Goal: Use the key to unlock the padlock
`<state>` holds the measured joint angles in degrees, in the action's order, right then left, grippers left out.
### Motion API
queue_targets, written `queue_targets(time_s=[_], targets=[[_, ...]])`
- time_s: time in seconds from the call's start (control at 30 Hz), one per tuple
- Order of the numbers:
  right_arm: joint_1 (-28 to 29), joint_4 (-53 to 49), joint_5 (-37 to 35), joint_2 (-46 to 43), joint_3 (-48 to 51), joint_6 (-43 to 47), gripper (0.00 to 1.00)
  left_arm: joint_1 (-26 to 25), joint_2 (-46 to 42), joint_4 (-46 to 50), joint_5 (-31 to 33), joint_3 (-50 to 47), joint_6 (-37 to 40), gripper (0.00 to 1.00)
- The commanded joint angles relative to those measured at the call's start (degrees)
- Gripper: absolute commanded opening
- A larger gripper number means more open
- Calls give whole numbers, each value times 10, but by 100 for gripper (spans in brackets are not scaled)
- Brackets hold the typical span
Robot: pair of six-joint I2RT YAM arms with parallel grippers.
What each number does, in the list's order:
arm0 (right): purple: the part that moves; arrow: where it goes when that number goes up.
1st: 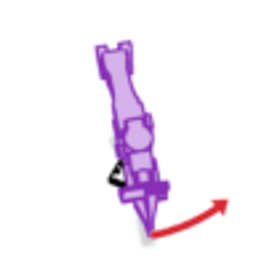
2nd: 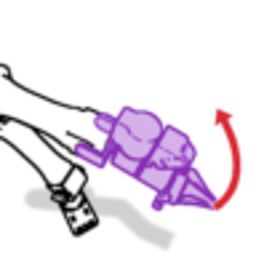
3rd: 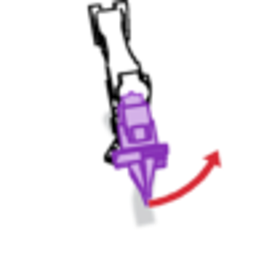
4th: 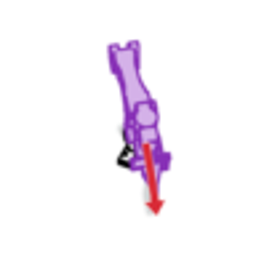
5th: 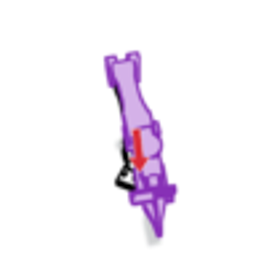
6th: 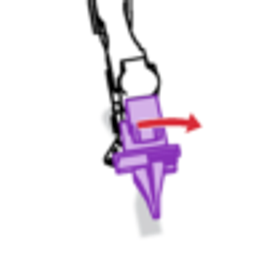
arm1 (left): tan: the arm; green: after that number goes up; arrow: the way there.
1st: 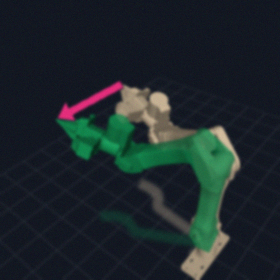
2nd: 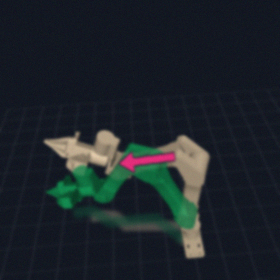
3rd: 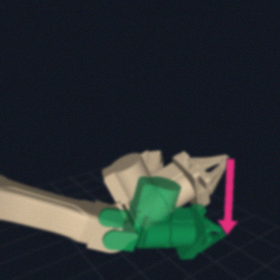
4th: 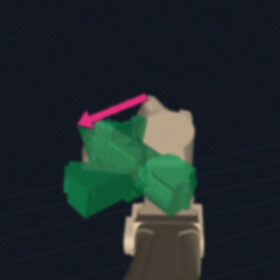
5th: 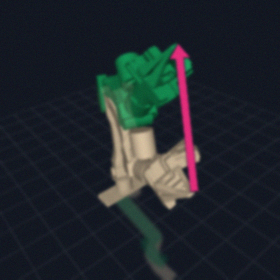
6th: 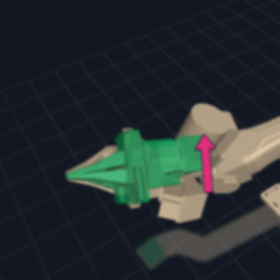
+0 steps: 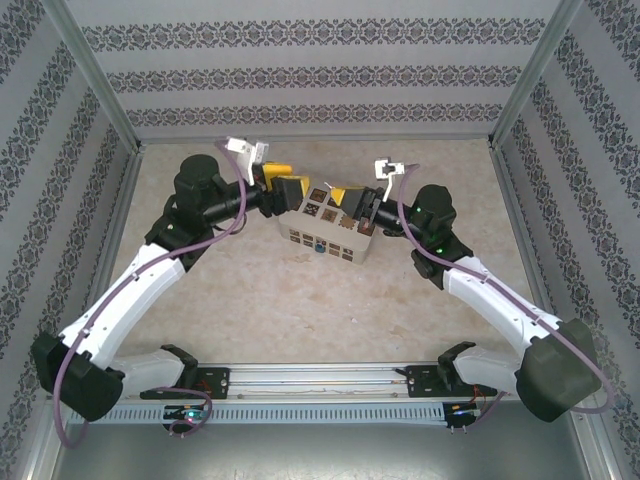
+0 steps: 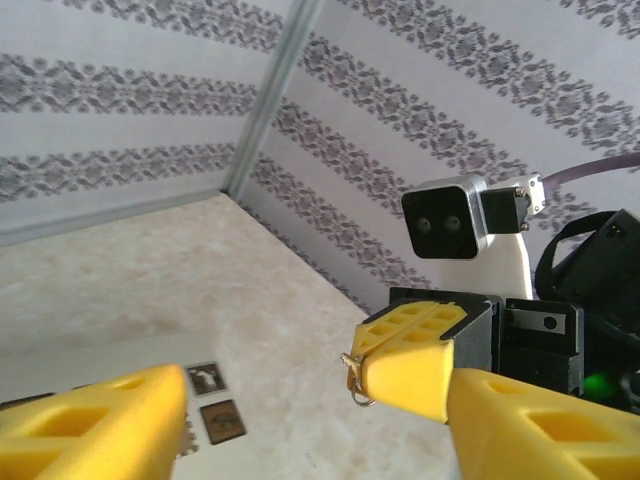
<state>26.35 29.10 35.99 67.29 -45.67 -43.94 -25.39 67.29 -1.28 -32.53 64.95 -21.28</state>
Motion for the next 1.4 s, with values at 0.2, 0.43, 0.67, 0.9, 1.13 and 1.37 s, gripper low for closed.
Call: queue_targets(time_s=[0.2,0.43,0.67,0.9,1.13,1.37], targets=[[-24,-92,-60,22,51,79,0,10,-56,-22,143,-129,57,84],[-40,-92,-73,79,65,61,0,10,-46,-52,169,-213,44,85],[-57,-115,-86,128,60,45,0,10,-8,-112,149,-274,-3,84],[-60,-128,-83,181,34,52,0,7,62,-183,90,-297,-50,84],[-60,-126,-78,222,10,57,0,-1,125,-238,71,-300,-63,84],[-60,-119,-71,244,14,58,0,-1,155,-250,70,-300,-55,84]])
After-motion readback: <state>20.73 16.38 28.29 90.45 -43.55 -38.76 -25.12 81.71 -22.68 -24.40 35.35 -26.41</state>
